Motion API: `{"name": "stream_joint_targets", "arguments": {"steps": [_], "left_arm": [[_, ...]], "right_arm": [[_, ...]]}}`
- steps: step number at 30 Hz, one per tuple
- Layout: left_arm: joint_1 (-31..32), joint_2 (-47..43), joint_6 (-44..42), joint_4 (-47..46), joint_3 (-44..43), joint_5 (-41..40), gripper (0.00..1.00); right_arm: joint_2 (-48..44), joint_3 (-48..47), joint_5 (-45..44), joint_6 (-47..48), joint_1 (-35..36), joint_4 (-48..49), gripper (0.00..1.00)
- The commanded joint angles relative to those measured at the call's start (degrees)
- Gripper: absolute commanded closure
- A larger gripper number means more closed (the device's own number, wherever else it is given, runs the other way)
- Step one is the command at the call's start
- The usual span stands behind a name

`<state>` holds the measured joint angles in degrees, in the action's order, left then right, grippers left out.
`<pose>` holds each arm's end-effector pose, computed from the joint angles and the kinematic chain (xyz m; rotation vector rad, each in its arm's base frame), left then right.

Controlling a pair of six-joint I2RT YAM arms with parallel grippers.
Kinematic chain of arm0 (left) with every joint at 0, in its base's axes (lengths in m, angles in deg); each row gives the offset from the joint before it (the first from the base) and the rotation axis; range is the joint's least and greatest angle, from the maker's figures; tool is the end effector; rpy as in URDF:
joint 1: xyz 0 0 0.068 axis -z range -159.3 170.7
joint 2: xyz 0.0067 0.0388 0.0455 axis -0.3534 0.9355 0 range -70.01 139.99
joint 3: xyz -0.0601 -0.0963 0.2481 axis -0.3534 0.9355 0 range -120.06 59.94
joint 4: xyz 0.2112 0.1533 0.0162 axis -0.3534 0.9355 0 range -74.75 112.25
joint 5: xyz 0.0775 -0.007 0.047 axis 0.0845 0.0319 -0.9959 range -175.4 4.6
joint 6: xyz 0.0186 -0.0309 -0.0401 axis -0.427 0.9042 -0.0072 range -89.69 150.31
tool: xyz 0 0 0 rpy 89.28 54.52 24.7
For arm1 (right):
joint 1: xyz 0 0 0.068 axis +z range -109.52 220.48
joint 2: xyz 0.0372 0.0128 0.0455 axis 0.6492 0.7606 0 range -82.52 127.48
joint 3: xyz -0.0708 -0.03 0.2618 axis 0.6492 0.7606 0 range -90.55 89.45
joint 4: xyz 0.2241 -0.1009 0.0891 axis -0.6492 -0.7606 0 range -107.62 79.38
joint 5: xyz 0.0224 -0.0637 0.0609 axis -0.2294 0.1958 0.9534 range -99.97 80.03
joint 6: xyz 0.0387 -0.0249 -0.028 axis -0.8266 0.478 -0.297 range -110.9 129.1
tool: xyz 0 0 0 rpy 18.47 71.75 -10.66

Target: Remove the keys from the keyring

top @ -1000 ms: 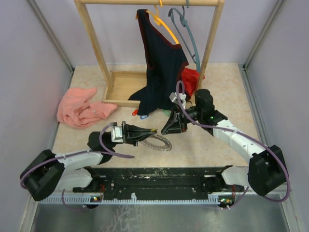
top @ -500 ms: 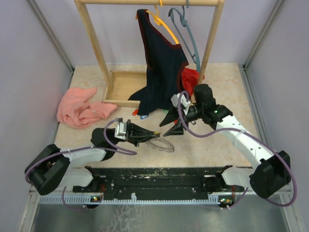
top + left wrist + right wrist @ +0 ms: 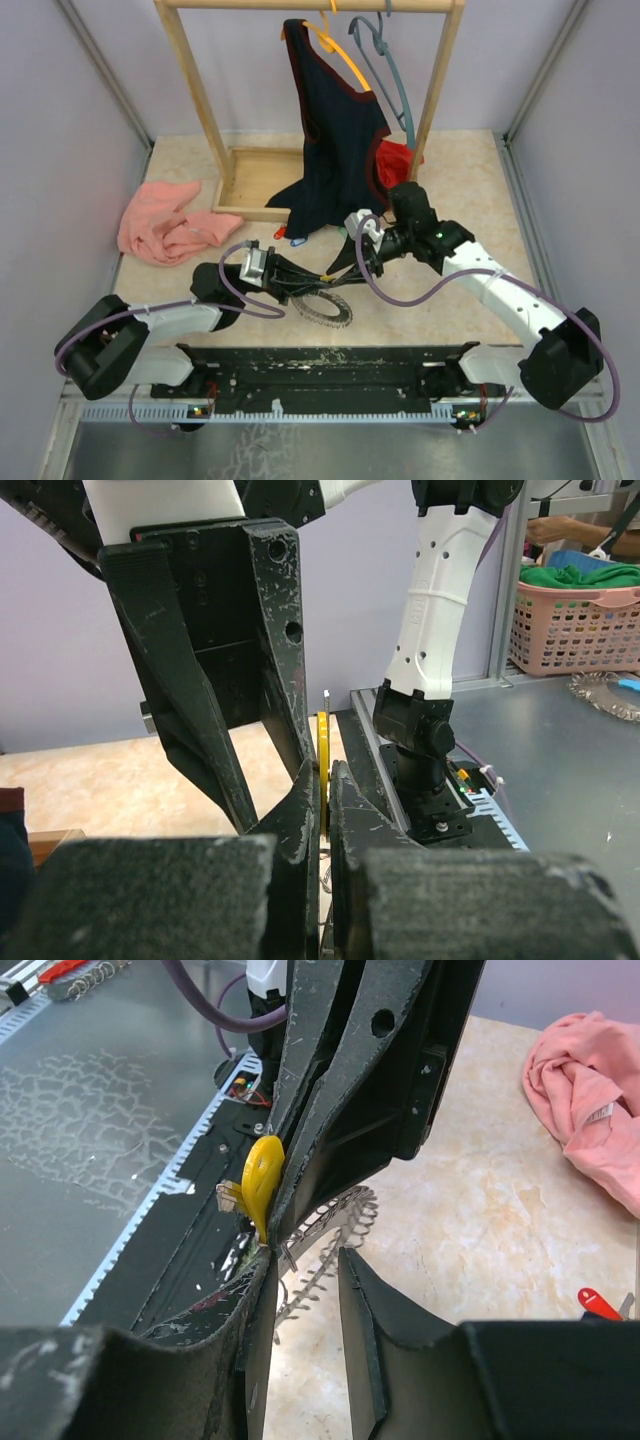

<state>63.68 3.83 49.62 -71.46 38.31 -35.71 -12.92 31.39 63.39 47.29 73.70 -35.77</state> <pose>0.1453 -0.1726 0.2651 1.0505 0.7864 -1.3587 0.1884 0.1641 0.3204 -1.6219 1.0855 1.3204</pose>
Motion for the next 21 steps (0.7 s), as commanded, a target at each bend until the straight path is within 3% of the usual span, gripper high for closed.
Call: {"name": "stream_joint_targets", "arguments": {"steps": [1,9,21], "left_arm": [[-0.3,0.2,0.9,-9.4,-1.8,0.4,1.00],[-0.4,0.1,1.2,-10.3,-1.4,0.4,1.00],[-0.8,0.2,1.9,-11.3,-1.1,0.5,1.00]], "right_arm": [[0.3,-0.4,-0.6,2.7,1.5,-0.3,0.69],[0.8,0.5,-0.7,2.3,1.8,0.0,0.69],[1.5,0.6,-0.8,2.7,2.7,-0.4,0.78]]}}
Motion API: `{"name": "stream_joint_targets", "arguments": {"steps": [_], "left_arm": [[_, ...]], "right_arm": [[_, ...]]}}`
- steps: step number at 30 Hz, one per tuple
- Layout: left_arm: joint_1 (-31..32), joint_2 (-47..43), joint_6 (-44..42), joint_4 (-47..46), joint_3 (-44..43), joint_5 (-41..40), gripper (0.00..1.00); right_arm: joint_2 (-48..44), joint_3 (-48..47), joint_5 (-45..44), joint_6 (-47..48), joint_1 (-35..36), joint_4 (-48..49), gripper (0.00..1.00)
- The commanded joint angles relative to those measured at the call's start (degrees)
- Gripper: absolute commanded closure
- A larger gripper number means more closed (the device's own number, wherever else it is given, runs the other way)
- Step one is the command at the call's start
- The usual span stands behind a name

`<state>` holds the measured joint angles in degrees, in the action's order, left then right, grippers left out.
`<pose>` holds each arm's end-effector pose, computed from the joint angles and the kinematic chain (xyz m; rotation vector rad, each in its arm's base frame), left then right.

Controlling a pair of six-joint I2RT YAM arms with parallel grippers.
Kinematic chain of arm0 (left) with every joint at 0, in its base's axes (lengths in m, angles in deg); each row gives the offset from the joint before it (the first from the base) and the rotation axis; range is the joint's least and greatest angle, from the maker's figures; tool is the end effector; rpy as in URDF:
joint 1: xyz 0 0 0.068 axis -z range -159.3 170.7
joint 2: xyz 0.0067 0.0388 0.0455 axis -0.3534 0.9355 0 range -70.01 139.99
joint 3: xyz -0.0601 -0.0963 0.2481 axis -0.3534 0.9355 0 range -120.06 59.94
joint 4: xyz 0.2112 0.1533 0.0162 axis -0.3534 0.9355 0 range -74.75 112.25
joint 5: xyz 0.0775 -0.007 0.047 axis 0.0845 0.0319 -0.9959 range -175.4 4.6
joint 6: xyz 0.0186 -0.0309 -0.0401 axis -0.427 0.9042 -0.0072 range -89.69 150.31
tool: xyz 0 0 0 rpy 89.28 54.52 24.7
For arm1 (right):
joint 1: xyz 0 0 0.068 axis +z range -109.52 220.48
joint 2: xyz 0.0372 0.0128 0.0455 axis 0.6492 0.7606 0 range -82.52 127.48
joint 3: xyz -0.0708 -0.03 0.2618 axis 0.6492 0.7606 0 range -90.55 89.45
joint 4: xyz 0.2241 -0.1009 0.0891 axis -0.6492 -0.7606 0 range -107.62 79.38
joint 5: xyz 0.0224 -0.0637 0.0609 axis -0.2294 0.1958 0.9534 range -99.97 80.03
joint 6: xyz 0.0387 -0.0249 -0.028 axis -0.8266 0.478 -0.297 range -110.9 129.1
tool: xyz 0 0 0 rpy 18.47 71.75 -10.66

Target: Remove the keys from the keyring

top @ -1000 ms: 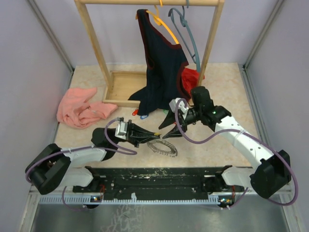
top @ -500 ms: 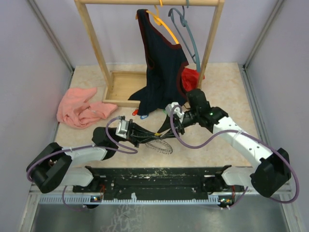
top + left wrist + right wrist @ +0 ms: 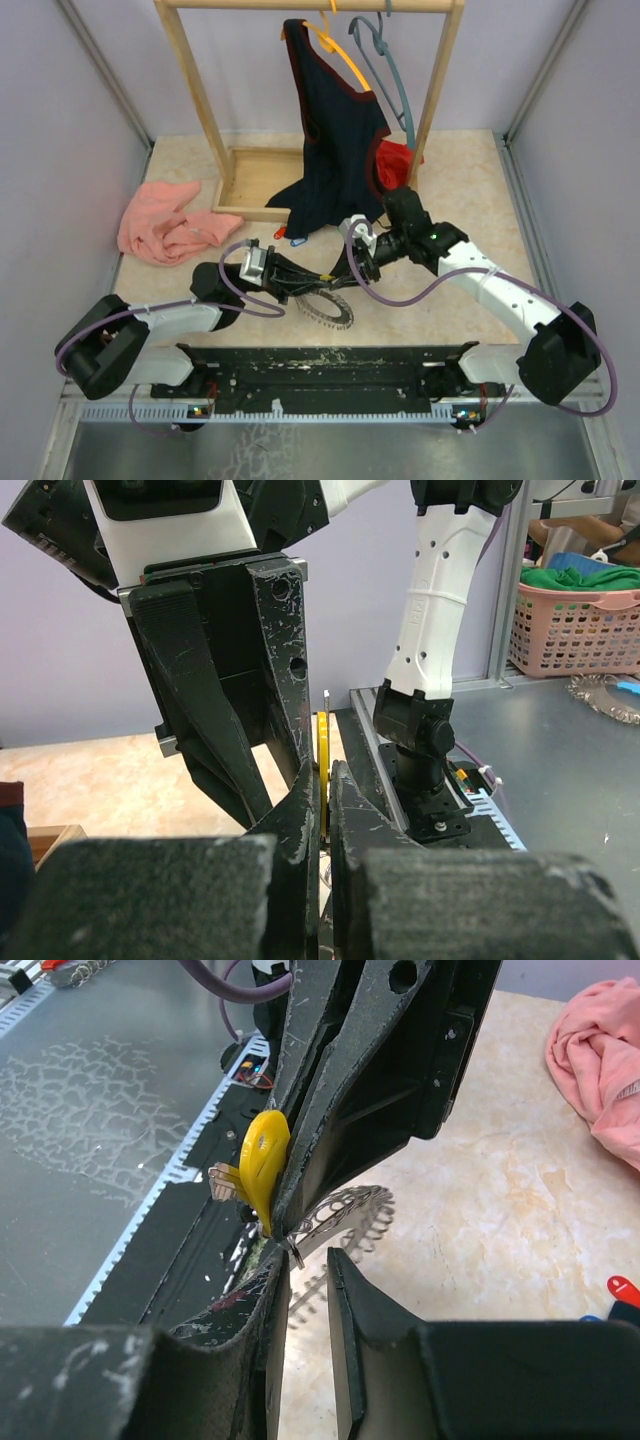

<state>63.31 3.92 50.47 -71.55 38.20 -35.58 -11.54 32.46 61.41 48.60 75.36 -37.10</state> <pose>0.1466 -0.1719 0.2654 1.0452 0.7956 -1.3661 0.1868 0.1712 0.3067 -1.6501 1.1330 1.3282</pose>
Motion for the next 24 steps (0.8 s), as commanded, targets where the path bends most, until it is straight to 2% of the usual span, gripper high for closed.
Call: {"name": "stream_joint_targets", "arguments": {"steps": [1,10,15,24], "left_arm": [[-0.5,0.1,1.0,-11.3,-0.9,0.3,1.00],[-0.7,0.0,1.3,-11.9,-0.6,-0.1,1.00],[-0.9,-0.2,1.5,-12.1,-0.4,-0.1,1.00],[-2.1,-2.4,2.3,-13.8,1.7,0.6,1.00]], "right_arm": [[0.2,-0.4,1.3,1.5,1.2,0.8,0.78],[0.6,-0.5,1.8,1.5,2.0,0.7,0.83],[0.4,-1.2,0.8,2.6,2.1,-0.7,1.00],[0.1,-2.4,2.6,-0.5,1.9,-0.5,1.00]]}}
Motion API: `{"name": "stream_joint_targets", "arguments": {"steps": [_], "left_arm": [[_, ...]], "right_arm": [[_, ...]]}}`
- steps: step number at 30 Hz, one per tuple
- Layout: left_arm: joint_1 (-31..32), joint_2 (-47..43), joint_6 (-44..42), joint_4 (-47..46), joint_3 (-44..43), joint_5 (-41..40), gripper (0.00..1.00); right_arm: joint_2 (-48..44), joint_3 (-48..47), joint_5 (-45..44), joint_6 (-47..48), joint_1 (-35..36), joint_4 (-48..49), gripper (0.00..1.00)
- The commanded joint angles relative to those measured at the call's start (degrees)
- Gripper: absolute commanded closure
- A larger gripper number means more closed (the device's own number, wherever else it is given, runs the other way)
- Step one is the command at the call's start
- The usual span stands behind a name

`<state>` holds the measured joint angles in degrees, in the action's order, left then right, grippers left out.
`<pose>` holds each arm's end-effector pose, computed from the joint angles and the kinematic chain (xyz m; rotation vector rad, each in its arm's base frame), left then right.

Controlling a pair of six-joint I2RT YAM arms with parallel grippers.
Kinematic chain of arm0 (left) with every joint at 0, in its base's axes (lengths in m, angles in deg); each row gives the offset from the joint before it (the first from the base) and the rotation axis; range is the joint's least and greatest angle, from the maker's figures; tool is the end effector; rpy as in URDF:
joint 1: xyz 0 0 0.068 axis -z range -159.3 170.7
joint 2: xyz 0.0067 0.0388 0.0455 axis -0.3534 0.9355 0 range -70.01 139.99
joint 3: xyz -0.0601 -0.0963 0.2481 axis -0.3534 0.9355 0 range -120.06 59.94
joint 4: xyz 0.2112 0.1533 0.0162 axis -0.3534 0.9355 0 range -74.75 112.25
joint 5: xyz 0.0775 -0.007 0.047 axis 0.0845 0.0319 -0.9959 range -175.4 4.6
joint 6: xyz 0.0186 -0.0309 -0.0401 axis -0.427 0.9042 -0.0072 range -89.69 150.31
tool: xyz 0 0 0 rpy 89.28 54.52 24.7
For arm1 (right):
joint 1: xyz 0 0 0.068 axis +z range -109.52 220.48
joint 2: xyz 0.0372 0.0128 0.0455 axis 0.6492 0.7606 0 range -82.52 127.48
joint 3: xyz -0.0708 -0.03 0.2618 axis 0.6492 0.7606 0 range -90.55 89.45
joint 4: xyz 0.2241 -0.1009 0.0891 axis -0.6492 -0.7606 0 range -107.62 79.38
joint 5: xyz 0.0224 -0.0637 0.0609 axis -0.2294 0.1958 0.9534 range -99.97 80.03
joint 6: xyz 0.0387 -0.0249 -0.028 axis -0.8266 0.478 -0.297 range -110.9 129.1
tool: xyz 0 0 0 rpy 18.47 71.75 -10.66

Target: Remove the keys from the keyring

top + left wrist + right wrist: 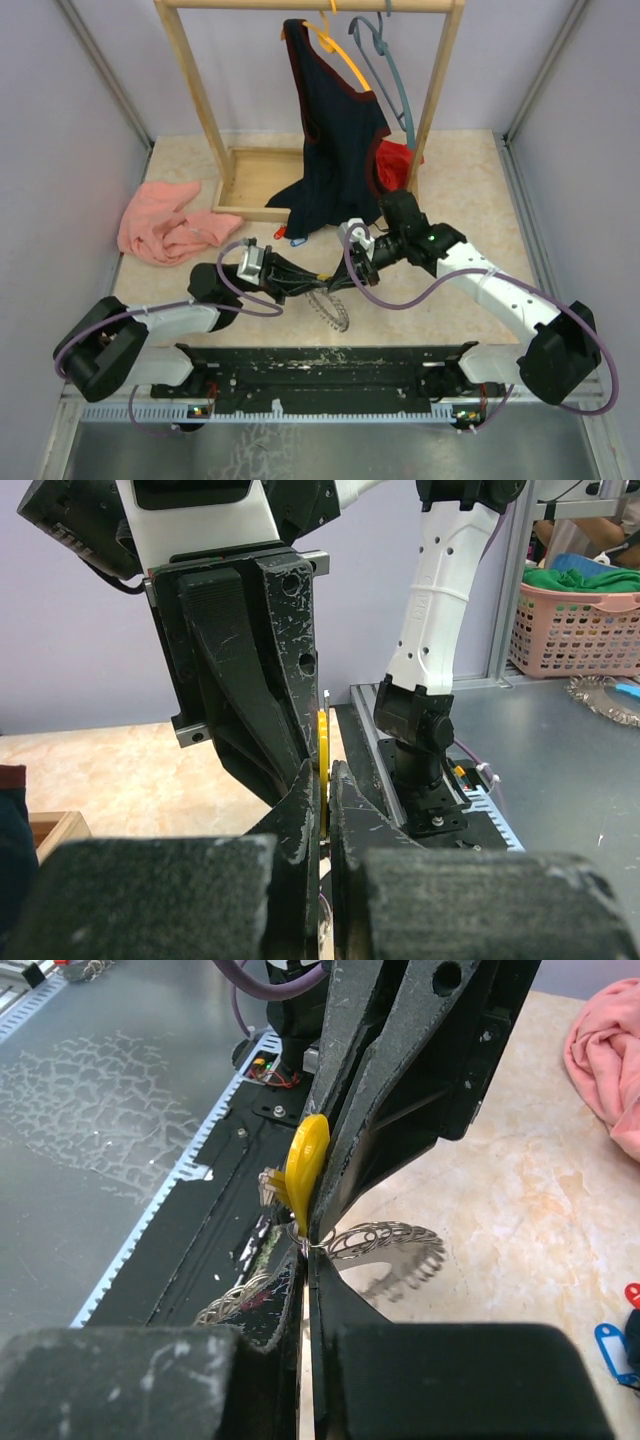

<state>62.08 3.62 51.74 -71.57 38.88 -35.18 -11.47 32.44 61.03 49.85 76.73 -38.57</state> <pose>0.1485 -0.1674 0.2631 1.0350 0.8229 -1.3708 0.1818 0.1750 0.3047 -1.6767 1.1257 1.3381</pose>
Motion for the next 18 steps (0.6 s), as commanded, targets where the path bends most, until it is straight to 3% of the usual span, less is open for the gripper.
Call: {"name": "stream_joint_targets", "arguments": {"steps": [1,7,15,18], "left_arm": [[-1.0,-2.4,1.1,-14.1,1.4,0.2,1.00],[-1.7,-4.3,1.5,-15.7,3.9,-0.1,1.00],[-1.7,-4.7,-1.5,-15.7,4.3,1.5,1.00],[-1.7,-5.5,-2.3,-15.7,4.3,1.9,1.00]], "right_arm": [[0.1,-2.3,3.9,-3.2,0.4,1.8,1.00],[-0.7,-0.3,8.9,-17.3,-1.6,12.9,1.00],[0.2,6.8,10.6,-47.5,-2.2,45.0,1.00],[0.9,8.3,10.1,-52.8,-2.3,50.7,1.00]]}}
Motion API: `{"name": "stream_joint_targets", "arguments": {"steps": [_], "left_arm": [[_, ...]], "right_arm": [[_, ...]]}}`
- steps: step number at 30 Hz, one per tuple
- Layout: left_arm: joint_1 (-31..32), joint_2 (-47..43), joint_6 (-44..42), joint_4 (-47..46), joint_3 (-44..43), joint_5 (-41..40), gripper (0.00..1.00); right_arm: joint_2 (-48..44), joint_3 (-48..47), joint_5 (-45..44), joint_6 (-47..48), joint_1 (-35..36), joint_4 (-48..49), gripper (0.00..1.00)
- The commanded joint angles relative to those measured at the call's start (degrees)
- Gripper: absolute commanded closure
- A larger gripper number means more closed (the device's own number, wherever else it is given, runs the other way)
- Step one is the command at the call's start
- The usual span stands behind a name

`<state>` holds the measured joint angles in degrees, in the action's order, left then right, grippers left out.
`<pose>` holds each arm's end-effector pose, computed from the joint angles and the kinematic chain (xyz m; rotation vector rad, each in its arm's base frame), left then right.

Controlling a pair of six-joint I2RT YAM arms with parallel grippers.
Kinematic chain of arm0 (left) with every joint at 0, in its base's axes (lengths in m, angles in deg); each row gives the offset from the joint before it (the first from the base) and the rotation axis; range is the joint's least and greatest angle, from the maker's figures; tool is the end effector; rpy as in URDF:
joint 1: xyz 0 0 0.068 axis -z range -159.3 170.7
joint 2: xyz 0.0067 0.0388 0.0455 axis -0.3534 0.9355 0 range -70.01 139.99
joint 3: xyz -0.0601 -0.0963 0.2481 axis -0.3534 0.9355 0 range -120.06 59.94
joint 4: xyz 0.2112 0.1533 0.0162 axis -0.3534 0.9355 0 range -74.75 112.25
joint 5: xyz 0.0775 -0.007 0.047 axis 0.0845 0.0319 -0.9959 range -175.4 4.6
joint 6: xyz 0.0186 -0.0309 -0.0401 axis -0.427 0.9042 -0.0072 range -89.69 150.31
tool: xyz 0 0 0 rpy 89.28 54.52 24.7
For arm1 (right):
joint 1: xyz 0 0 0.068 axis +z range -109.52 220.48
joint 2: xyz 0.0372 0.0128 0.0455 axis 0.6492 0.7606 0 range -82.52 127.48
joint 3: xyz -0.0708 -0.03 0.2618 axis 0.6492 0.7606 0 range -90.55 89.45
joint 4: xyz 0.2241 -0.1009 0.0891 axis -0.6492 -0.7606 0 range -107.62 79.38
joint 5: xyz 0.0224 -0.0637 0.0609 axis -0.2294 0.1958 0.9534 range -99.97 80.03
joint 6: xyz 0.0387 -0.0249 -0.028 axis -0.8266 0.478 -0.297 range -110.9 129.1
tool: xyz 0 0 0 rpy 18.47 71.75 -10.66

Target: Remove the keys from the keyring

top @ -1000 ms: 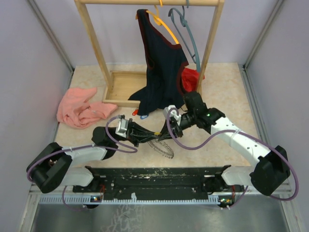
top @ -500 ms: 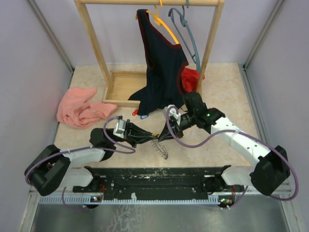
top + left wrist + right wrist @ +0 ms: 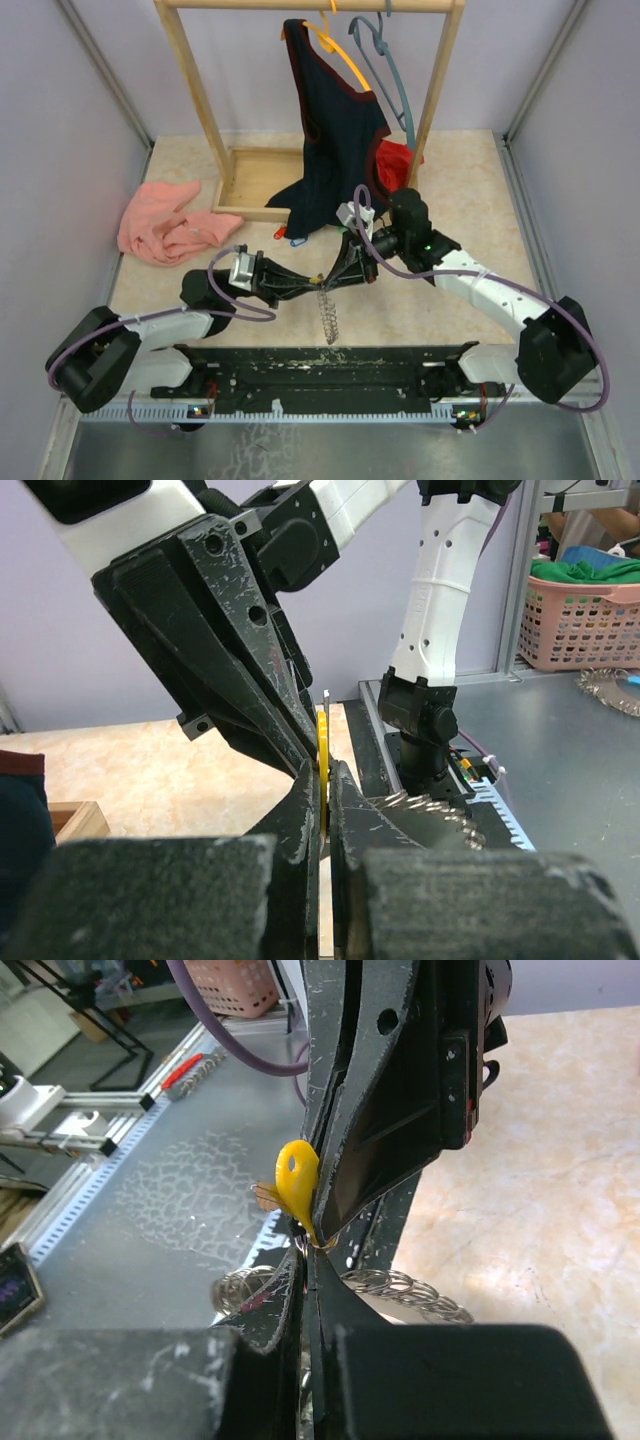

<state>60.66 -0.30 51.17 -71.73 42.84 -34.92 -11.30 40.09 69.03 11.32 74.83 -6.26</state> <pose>0.1391 -0.1526 0.2574 1.0290 0.8235 -1.3424 0.1964 0.1765 0.3036 -1.4688 1.2573 1.6464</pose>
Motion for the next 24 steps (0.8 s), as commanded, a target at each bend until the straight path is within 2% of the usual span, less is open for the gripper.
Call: {"name": "stream_joint_targets", "arguments": {"steps": [1,4,10,20,24], "left_arm": [[-0.3,-1.8,-1.9,-15.6,0.4,1.6,1.00],[-0.3,-2.1,-3.0,-15.6,1.1,1.2,1.00],[-0.3,-3.5,-6.3,-15.6,2.9,-1.8,1.00],[-0.2,-3.8,-11.9,-15.6,1.5,-5.6,1.00],[-0.2,-4.0,-13.4,-15.5,2.1,-10.1,1.00]], "right_arm": [[0.9,0.6,1.9,-14.8,-0.5,18.8,1.00],[1.1,1.1,1.6,-18.6,-1.1,22.7,1.00],[2.3,4.6,0.3,-35.0,-3.0,42.3,1.00],[6.6,5.2,-3.0,-48.2,-3.1,55.0,1.00],[7.6,5.5,-5.5,-52.1,-3.4,57.3,1.00]]}}
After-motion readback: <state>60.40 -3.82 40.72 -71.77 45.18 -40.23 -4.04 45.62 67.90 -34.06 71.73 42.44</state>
